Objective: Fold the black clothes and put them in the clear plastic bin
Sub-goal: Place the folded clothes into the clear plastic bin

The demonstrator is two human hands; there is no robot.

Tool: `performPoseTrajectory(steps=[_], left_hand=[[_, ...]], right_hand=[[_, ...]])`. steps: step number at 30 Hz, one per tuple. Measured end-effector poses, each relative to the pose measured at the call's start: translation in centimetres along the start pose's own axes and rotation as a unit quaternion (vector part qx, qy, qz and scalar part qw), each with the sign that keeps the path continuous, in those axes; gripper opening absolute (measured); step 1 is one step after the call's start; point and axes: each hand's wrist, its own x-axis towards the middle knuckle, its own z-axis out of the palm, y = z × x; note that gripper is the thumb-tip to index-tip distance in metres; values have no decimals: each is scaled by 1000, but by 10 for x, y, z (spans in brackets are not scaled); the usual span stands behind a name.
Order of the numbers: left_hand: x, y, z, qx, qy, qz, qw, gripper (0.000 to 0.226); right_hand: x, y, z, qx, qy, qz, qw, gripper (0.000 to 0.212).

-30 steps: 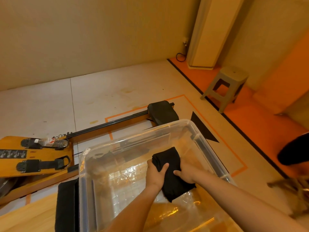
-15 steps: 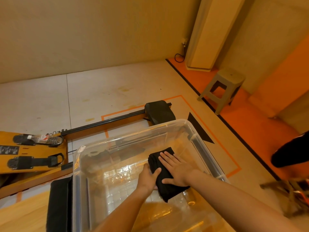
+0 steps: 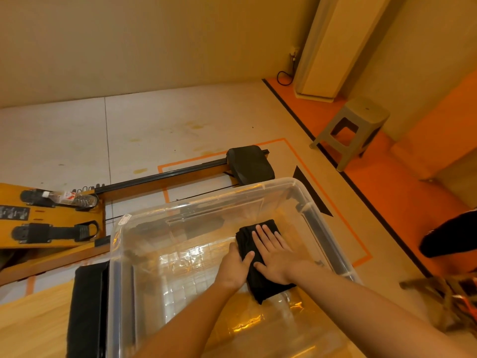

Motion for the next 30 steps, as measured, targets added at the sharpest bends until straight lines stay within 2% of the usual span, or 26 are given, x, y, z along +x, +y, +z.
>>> performPoseTrajectory(steps=[3,6,9,15,18,21,23,25,27,30], left_hand=[[-7,-2,-2,78,-24,6,997,37],[-16,1,-3,83,-52,-4,995,43],[-29,7,-7,101,-56,-20,993,55],[-56,20,-33,269,-6,8,963,66],[-68,34,-53,252,42,9,967,64],[-91,47,-71,250,108,98,957,59],[-111,50,-83,292,179,175,923,58],[-130,52,-98,326,245,229,884,69],[-146,48,-115,338,282,233,867,79],[-164,34,-143,353,320,215,853,80]], right_hand=[[4,0,7,-14,-3,7,1000,71],[7,-2,6,-27,-17,17,999,79],[6,-3,8,-7,-20,17,1000,69],[-8,-9,-17,-6,-46,26,999,79],[-26,-18,-42,21,-47,17,999,83],[-58,-35,-68,44,24,-11,999,80],[-81,-51,-80,67,87,-18,994,82],[-100,-73,-85,87,153,-18,984,84],[-110,-99,-86,96,206,-21,974,85],[-114,-139,-88,97,266,-37,958,84]])
